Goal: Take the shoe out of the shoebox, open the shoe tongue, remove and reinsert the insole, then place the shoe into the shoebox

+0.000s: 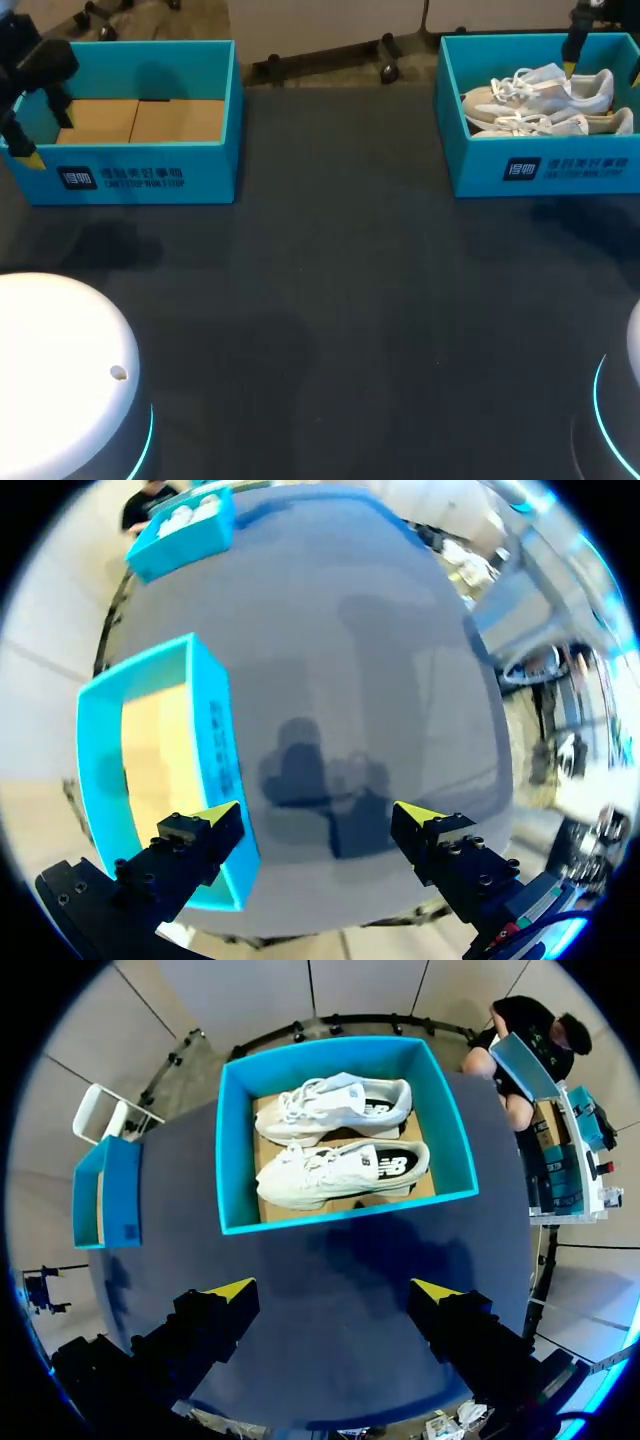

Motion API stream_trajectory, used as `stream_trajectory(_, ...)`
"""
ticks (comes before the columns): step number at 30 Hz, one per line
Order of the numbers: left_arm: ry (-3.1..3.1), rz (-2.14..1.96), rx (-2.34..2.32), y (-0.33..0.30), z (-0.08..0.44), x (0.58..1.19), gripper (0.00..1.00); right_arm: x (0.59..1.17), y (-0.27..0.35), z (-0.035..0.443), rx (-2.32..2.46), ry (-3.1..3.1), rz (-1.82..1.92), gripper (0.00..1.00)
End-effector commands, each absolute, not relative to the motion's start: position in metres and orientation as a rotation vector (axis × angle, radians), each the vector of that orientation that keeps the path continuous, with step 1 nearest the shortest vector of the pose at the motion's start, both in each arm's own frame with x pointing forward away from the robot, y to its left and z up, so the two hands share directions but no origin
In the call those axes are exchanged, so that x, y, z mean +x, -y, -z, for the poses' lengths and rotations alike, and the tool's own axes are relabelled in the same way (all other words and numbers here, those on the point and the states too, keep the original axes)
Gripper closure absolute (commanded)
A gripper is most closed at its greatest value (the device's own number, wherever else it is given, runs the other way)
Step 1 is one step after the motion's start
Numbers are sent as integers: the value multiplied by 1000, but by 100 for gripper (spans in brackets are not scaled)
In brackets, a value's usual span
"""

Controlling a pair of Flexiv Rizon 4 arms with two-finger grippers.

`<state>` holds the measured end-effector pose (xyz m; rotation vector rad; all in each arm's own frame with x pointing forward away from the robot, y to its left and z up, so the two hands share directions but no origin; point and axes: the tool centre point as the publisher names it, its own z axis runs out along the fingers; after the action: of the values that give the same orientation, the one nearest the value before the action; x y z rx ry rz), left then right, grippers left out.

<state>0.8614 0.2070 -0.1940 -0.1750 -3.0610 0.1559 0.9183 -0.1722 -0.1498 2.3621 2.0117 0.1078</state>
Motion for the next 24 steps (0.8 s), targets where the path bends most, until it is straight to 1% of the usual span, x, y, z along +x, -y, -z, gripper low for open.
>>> stream_trajectory(1, 3173, 59, 1016, -214, 194, 859, 0, 918, 173, 150, 2362, -2010, -111, 0)
stream_trajectory(13, 3173, 59, 1016, -214, 194, 859, 0, 918, 173, 150, 2362, -2010, -111, 0)
stream_trajectory(14, 3099, 127, 1161, -207, 197, 864, 0, 918, 173, 150, 2362, -2010, -111, 0)
stream_trajectory(16, 3028, 199, 1301, -201, 202, 867, 0, 918, 173, 150, 2362, -2010, -111, 0)
stream_trajectory(24, 2677, 267, 1581, -216, 198, 886, 0, 918, 173, 150, 2362, -2010, -111, 0)
